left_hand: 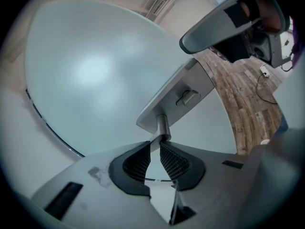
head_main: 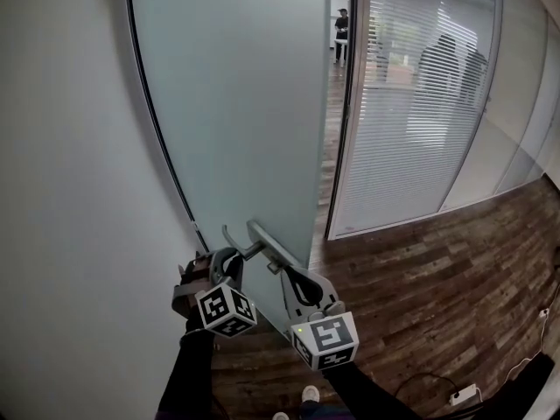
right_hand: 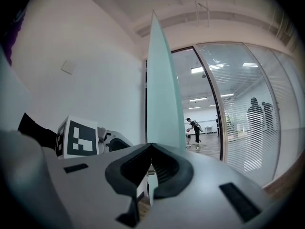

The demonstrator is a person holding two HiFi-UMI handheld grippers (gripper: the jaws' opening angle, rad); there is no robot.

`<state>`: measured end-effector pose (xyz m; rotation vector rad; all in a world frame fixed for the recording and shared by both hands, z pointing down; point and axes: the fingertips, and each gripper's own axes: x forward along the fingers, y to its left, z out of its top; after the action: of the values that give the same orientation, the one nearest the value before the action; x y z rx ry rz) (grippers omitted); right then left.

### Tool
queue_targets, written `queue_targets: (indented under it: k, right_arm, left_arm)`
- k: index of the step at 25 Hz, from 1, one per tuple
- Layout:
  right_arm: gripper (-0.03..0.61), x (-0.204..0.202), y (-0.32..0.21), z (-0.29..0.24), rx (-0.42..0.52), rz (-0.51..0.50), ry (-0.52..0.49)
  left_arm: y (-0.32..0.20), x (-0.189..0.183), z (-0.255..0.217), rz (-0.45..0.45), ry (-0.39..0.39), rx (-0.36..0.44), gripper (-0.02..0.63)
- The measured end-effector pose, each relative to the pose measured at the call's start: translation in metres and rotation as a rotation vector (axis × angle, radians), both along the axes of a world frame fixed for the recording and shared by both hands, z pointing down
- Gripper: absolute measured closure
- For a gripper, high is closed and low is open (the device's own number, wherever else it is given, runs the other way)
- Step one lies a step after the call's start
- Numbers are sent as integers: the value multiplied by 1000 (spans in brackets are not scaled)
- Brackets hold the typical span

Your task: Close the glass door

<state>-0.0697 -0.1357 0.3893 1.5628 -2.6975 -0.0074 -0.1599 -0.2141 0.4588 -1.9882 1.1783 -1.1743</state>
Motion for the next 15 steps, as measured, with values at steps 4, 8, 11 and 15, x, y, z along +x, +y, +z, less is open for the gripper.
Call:
queue_targets:
  k: [4, 8, 11, 15]
  right_arm:
    - [581, 16, -11, 6, -5, 5, 0]
    - [581, 30, -19, 9, -7, 6, 2]
    - [581, 43, -28, 12, -6, 15, -2]
    - [581, 57, -42, 1, -4, 34, -11]
  left_arm:
    - [-10, 11, 4, -29, 34, -9, 551]
    - [-19, 21, 5, -57, 120, -38, 551]
    - [-28, 34, 8, -89, 198, -60, 551]
    - [-43, 49, -2, -120, 281, -80, 551]
